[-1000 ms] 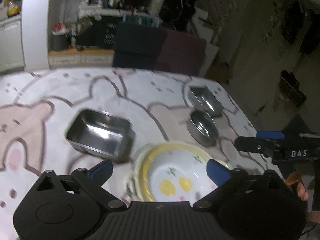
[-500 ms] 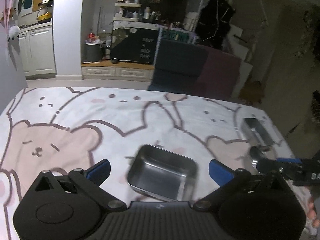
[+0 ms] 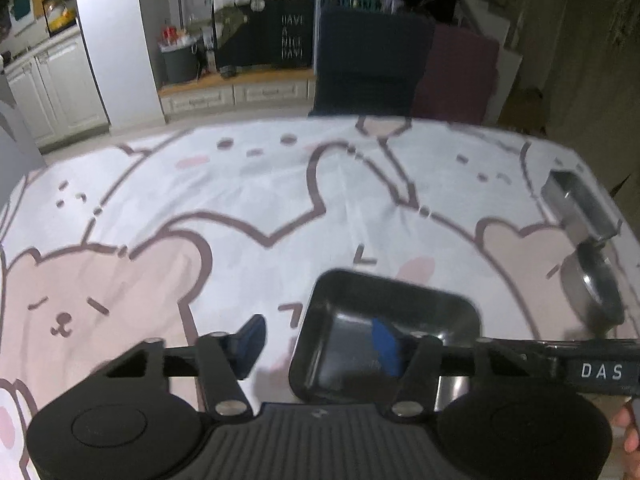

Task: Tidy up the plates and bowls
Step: 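Move both grippers to the rim of the small square steel tray, then close the left gripper on the steel tray rim while the right gripper closes on it too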

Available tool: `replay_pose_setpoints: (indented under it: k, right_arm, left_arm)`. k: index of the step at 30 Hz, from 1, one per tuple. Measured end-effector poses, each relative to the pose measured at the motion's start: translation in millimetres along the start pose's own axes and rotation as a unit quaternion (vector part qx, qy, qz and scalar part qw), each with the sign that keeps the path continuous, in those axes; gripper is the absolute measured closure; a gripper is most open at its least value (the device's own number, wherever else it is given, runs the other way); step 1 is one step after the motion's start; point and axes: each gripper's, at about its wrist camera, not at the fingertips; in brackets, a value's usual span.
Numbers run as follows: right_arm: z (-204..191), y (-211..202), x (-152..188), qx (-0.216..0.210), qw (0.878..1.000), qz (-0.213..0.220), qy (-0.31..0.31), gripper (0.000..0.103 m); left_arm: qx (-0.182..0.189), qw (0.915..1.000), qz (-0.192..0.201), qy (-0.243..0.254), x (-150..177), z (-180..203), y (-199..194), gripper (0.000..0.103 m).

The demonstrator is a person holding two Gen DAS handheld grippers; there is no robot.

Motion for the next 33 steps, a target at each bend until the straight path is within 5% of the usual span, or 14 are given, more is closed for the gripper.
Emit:
replay_pose_setpoints:
  k: [11,22,33]
  right_arm:
    - [-14.4,28.8,-2.3,0.019,0.999,-0.020,-0.036,0.091]
    - [-26.7,17.3,-1.5,0.016,0.997,0.001,-0.082,0.093]
    - [-70.0,-2.6,28.0,-0.016,0.993,-0.004,-0.120,0.094]
  left_arm:
    - [-0.025,0.9990,-0.039,0.001,0.0,-0.8,35.7,0.091]
    - [-0.014,0.9992,-0.010,-0.035,9.2,-16.2,-4.7,0.097]
    - [-0.047,0.9969,-0.003,-0.063,62.1,-50.7,-70.8,0.097]
Point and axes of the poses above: each gripper's, at about its wrist camera, not at the fingertips, and y roughly the way its jaws point, z to its right, x to its underside
